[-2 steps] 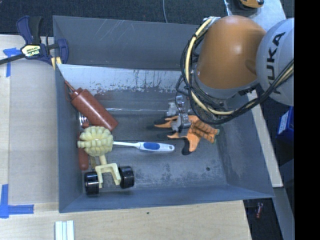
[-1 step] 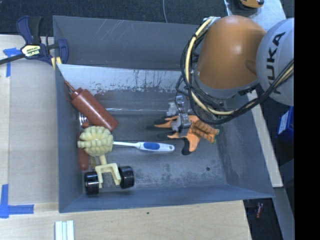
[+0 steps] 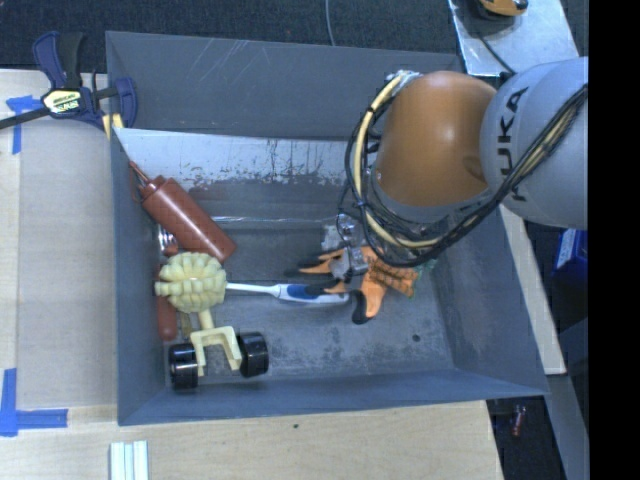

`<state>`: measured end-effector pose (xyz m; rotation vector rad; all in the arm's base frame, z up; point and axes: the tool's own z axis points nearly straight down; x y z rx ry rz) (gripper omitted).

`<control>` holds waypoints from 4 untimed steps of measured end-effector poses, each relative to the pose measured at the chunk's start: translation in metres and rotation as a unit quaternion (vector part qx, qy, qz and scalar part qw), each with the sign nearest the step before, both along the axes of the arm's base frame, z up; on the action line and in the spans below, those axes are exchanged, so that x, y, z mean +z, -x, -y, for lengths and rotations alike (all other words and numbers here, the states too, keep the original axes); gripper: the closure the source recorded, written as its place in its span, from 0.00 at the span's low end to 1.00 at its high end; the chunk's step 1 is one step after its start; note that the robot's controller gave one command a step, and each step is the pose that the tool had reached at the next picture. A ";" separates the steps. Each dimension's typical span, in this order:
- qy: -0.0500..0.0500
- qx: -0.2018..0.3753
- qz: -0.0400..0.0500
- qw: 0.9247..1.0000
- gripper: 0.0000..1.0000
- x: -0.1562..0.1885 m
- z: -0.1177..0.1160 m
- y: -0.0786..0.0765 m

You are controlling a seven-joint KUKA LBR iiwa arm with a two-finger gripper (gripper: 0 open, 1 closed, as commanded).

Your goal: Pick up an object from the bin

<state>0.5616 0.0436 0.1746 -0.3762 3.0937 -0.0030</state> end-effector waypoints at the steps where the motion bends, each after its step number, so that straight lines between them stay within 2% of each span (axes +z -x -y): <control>1: 0.000 0.003 0.004 1.000 1.00 -0.076 0.006 0.012; 2: -0.003 -0.086 0.004 0.996 1.00 -0.102 0.016 -0.003; 3: -0.003 -0.086 0.004 0.996 1.00 -0.102 0.016 -0.003; 4: -0.003 -0.085 0.002 0.996 1.00 -0.041 0.016 -0.010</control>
Offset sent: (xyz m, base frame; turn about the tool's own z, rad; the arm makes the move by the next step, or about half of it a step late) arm 0.0005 -0.0161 -0.1046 0.1726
